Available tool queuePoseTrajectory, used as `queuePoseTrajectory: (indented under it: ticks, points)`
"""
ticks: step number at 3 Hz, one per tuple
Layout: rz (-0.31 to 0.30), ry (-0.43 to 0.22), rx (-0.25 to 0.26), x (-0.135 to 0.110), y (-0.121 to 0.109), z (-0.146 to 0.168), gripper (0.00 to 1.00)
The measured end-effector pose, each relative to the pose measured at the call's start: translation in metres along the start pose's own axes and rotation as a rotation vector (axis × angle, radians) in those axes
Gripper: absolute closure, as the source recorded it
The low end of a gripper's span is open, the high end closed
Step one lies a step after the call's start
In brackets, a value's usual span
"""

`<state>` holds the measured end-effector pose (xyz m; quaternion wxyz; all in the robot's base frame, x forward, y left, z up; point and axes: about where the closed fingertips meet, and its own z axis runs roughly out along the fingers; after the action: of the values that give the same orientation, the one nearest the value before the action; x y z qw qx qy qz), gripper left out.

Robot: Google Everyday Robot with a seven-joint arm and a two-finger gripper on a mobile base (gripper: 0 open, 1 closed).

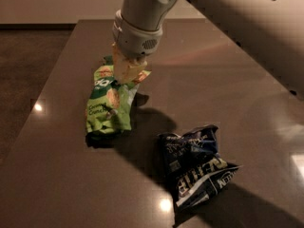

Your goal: Move green rice chip bag near sponge

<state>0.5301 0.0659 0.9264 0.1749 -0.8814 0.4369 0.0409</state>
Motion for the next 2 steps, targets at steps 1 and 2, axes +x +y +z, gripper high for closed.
queuePoseTrajectory:
  ticks: [1,2]
  points:
    - [0.066,0.025,0.032,0.028,-0.014,-0.004,1.0]
    - [0.116,0.046,0.057,0.048,-0.022,-0.007,0.92]
